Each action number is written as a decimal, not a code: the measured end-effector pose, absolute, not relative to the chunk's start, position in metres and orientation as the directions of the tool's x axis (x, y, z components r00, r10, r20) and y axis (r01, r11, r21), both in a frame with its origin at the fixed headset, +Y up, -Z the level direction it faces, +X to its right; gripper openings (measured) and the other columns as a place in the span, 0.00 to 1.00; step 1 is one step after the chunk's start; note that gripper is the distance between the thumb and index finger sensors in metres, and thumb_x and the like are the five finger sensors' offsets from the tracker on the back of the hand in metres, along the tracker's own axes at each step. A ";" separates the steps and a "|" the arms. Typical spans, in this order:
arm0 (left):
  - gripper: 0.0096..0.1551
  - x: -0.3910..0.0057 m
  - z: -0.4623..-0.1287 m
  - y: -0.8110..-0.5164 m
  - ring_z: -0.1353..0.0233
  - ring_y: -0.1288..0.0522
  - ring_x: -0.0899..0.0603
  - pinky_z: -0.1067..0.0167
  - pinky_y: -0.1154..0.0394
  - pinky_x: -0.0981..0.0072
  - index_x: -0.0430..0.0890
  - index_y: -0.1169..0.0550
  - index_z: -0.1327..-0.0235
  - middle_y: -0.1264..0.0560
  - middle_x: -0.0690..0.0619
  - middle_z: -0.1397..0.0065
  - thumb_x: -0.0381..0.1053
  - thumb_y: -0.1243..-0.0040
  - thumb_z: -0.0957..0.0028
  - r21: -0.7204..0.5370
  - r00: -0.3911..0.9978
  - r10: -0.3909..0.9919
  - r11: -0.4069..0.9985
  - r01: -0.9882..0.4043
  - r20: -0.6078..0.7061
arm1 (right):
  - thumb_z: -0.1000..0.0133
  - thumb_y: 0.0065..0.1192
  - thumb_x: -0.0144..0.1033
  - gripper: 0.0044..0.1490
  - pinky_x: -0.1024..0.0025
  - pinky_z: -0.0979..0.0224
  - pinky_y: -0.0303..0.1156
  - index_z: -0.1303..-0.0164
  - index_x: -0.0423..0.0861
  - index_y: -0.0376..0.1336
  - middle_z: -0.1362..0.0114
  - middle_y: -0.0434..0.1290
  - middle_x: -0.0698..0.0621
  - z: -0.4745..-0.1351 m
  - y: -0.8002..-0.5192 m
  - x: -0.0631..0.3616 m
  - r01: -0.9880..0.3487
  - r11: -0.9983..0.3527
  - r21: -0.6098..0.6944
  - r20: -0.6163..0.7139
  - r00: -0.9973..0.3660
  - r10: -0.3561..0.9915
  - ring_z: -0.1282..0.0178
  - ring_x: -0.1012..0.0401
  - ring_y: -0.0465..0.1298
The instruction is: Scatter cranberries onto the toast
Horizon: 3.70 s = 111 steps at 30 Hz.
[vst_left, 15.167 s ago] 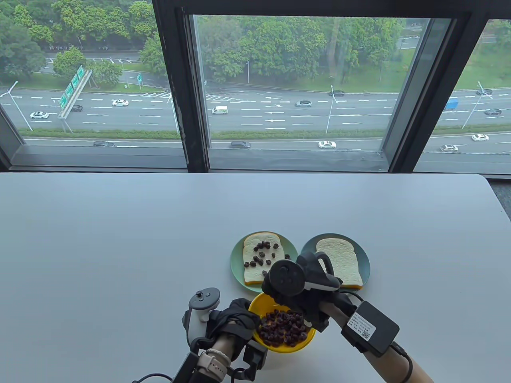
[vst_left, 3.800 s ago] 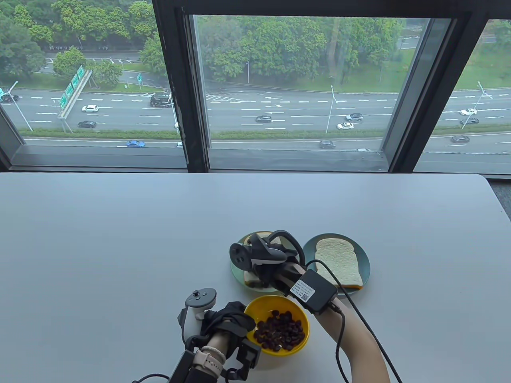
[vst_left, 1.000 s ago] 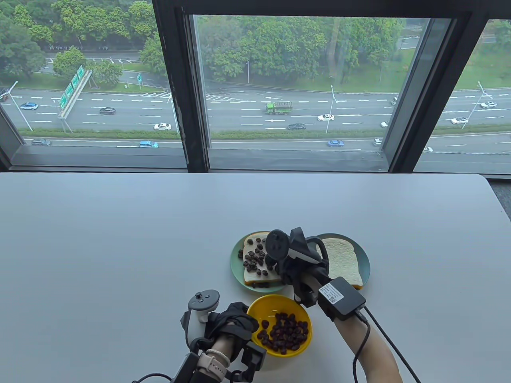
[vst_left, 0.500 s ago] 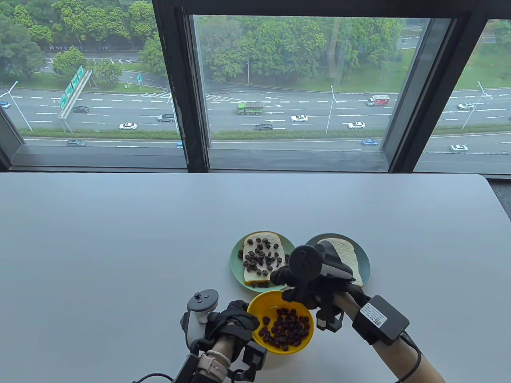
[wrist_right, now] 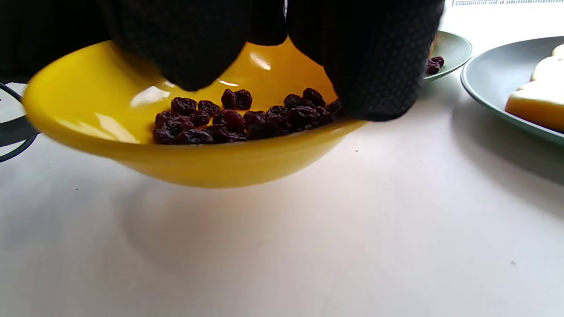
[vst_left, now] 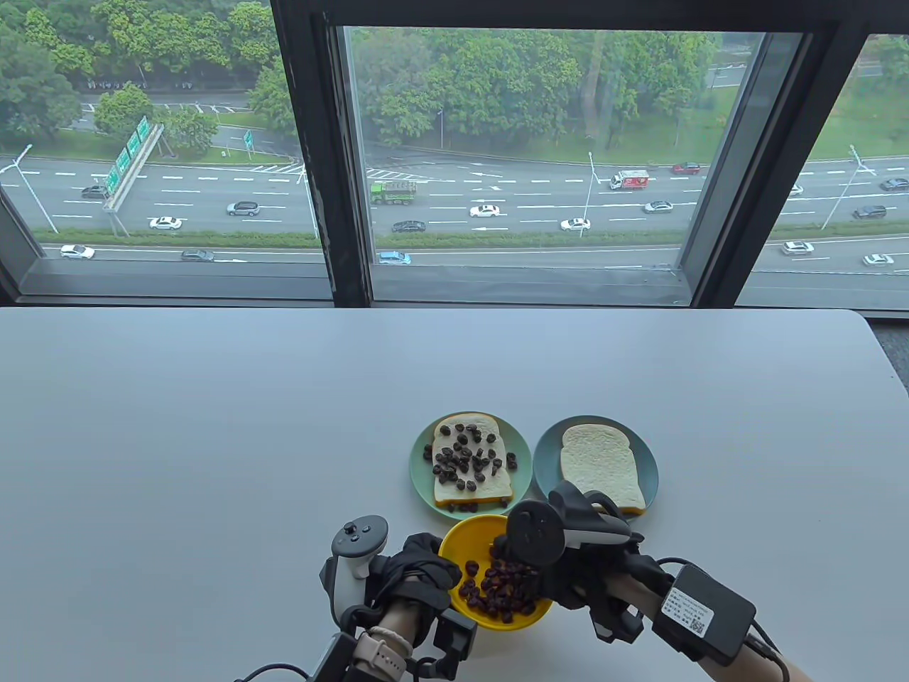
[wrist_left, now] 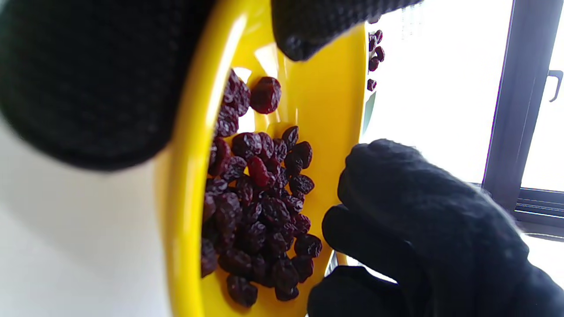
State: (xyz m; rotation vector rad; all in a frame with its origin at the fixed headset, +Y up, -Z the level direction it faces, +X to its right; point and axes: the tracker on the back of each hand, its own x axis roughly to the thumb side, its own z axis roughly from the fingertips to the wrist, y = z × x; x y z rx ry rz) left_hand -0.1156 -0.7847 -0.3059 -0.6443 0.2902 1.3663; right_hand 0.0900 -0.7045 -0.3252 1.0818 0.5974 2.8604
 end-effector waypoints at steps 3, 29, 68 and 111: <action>0.34 -0.115 -0.306 -0.785 0.64 0.28 0.32 0.79 0.12 0.57 0.40 0.39 0.37 0.33 0.35 0.54 0.38 0.39 0.56 -0.260 0.207 0.816 0.072 -0.963 -0.540 | 0.58 0.65 0.43 0.43 0.74 0.43 0.81 0.32 0.52 0.53 0.29 0.59 0.43 -0.320 -0.705 0.085 0.172 -0.935 0.311 0.663 -0.744 0.084 0.37 0.50 0.73; 0.34 -0.101 -0.299 -0.776 0.65 0.29 0.30 0.81 0.12 0.53 0.40 0.39 0.38 0.34 0.33 0.55 0.36 0.38 0.58 -0.268 0.176 0.850 0.043 -0.963 -0.497 | 0.61 0.69 0.41 0.34 0.76 0.50 0.86 0.45 0.61 0.59 0.33 0.64 0.53 -0.304 -0.722 0.045 0.276 -0.960 0.045 0.774 -0.617 -0.141 0.43 0.54 0.76; 0.33 -0.091 -0.299 -0.796 0.64 0.28 0.32 0.80 0.12 0.57 0.41 0.39 0.38 0.33 0.35 0.53 0.38 0.40 0.56 -0.337 0.184 0.779 -0.037 -0.941 -0.599 | 0.66 0.74 0.33 0.18 0.81 0.64 0.88 0.68 0.60 0.71 0.46 0.74 0.57 -0.470 -0.742 0.207 -0.136 -0.969 0.206 0.203 -0.963 0.178 0.58 0.59 0.81; 0.34 -0.081 -0.284 -0.764 0.65 0.28 0.31 0.81 0.11 0.53 0.41 0.39 0.40 0.34 0.35 0.55 0.35 0.38 0.59 -0.276 0.096 0.870 -0.048 -0.960 -0.483 | 0.61 0.68 0.45 0.54 0.65 0.38 0.74 0.29 0.58 0.43 0.23 0.47 0.41 -0.292 -0.703 0.091 0.126 -0.939 0.321 0.653 -0.747 0.123 0.30 0.40 0.59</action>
